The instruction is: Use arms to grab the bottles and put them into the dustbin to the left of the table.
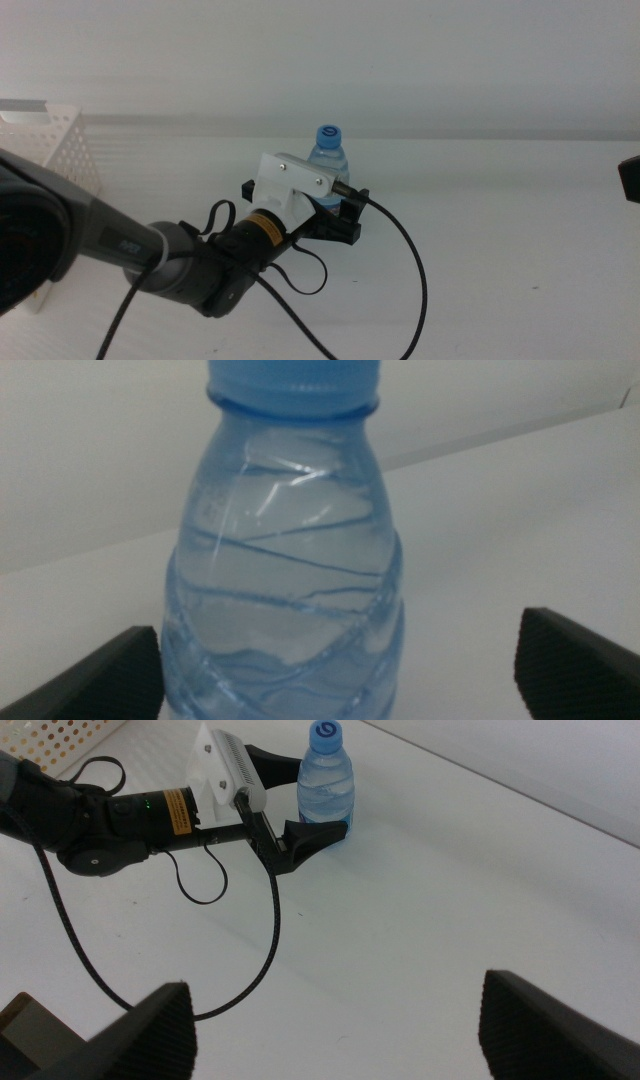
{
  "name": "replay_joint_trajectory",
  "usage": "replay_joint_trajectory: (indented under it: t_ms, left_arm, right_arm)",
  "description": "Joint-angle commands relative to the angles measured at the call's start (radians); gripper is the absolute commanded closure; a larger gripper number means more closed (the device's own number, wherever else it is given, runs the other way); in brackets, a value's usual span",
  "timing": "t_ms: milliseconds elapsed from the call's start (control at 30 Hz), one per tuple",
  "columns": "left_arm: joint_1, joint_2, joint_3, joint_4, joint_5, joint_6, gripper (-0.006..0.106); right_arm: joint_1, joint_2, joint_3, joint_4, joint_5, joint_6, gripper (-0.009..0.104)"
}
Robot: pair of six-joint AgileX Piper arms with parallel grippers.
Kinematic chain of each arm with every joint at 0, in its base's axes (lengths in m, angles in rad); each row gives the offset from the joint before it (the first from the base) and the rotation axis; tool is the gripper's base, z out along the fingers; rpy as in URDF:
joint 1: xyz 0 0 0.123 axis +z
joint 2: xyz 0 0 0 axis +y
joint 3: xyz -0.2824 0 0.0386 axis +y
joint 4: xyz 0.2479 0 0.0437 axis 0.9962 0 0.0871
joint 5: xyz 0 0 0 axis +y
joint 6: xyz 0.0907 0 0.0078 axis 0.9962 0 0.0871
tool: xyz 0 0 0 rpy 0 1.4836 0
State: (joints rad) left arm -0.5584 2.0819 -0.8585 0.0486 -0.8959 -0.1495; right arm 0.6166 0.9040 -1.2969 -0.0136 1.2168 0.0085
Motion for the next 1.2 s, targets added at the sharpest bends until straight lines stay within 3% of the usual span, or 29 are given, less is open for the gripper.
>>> replay_joint_trajectory:
  t_ms: [0, 1000, 1167]
  left_arm:
    - [0.000, 0.014, -0.020, 0.010, 0.004, -0.009, 0.007]
    - [0.000, 0.133, -0.205, 0.016, 0.082, -0.009, 0.007]
    - [0.004, 0.133, -0.205, 0.012, 0.078, -0.007, 0.030]
  right_arm:
    - [0.004, -0.002, -0.005, -0.006, -0.005, 0.001, 0.019]
    - [0.004, -0.002, -0.005, -0.006, -0.005, 0.001, 0.019]
    - [0.004, -0.002, -0.005, -0.006, -0.005, 0.001, 0.019]
